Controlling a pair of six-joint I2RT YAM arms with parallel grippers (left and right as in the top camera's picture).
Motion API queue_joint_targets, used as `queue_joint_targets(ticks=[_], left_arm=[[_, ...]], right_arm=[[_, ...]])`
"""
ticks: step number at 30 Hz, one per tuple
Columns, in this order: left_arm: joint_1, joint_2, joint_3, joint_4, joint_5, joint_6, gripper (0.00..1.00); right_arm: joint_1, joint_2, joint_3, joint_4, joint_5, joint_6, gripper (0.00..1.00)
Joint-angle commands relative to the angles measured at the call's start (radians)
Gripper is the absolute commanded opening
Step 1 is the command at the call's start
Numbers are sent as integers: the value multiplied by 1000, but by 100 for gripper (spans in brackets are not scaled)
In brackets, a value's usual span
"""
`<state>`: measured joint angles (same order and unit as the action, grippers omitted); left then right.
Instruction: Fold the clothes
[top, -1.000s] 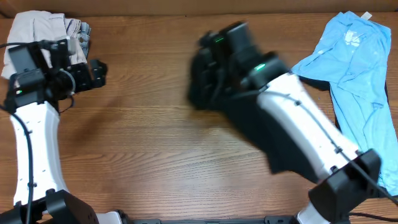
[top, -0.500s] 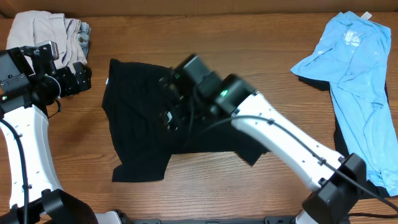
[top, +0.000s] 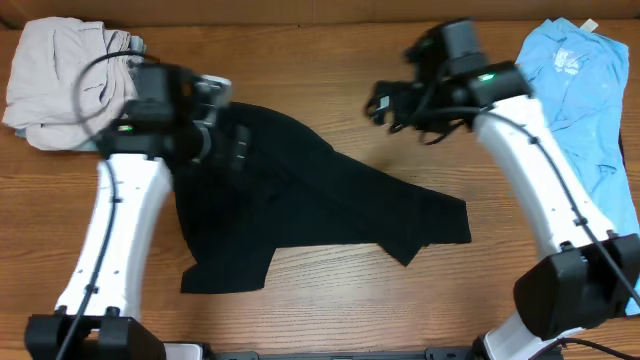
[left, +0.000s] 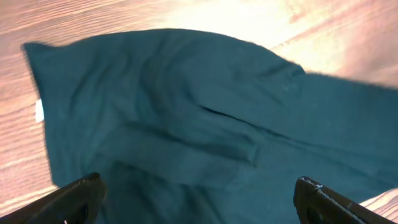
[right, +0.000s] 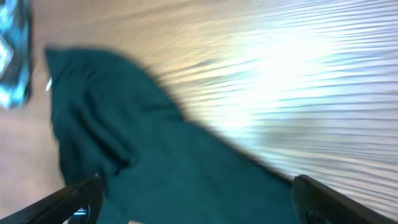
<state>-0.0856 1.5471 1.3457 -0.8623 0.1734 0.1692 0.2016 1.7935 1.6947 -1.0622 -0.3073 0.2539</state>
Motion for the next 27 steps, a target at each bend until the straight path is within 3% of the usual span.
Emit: queue_joint_targets(ticks=[1, 11, 17, 21, 27], left_arm=[[-114, 65, -18, -11, -183, 53, 100], [-235, 305, -18, -44, -225, 134, 95], [-237, 351, -18, -79, -221, 130, 80], [-239, 351, -18, -84, -163, 130, 64], [-244, 352, -36, -45, -151, 143, 58]], right_arm=[[-100, -20, 21, -8, 4, 1, 100], [-243, -19, 21, -71, 30, -22, 99], [-245, -19, 21, -70, 38, -22, 99], [-245, -19, 21, -69, 38, -21, 99], [-245, -19, 21, -70, 38, -21, 99]])
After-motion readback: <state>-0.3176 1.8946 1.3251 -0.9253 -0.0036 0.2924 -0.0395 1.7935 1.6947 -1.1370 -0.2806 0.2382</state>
